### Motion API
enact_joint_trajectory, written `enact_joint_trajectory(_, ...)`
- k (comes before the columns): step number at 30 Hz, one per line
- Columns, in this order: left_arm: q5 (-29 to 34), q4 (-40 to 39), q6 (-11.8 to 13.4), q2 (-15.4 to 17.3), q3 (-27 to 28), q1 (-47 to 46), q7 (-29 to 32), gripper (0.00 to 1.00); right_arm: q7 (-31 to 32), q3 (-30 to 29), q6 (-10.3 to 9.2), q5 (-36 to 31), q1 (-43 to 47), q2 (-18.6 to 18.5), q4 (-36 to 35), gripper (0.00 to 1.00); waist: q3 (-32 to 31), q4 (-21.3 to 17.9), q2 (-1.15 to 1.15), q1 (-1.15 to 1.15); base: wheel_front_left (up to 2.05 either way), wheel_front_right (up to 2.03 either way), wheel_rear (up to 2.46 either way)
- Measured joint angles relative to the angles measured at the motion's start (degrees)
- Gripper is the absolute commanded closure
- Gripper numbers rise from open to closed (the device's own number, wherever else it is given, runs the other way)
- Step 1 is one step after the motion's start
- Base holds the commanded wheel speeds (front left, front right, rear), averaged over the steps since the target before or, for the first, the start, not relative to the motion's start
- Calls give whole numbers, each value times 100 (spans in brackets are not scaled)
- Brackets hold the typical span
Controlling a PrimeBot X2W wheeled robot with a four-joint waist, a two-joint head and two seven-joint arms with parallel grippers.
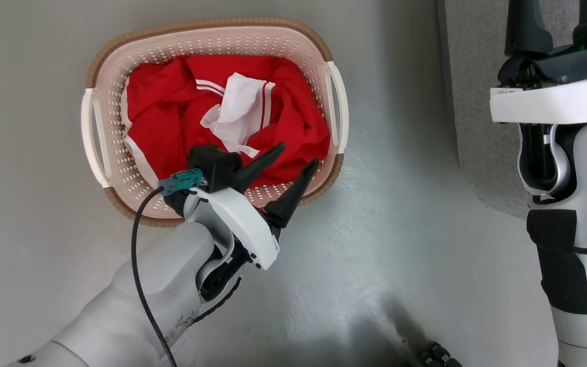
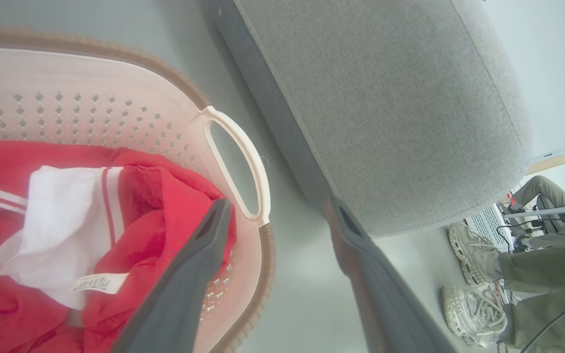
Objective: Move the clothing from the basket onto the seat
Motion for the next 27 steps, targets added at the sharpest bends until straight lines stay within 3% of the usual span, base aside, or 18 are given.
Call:
enact_joint_trajectory(12,-132,177,0,211,-847,-684,0,0,-1,48,0,170,-261,4,-141,0,445,-239,0,0,0,0,0)
enact_joint_trajectory(25,142,857,0,231,-792,-1197,0,0,-1,121,0,498,-316,14,-320,0,899,-660,0,0,0,0,0)
enact_joint_trajectory(26,167,878,0,236,-777,-1220,0,3,-1,129,0,531,-316,18,-334,0,925,-689,0,0,0,0,0)
enact_joint_trajectory(27,193,909,-1,240,-738,-1238,0,64,-1,131,0,577,-316,20,-343,0,949,-714,0,0,0,0,0)
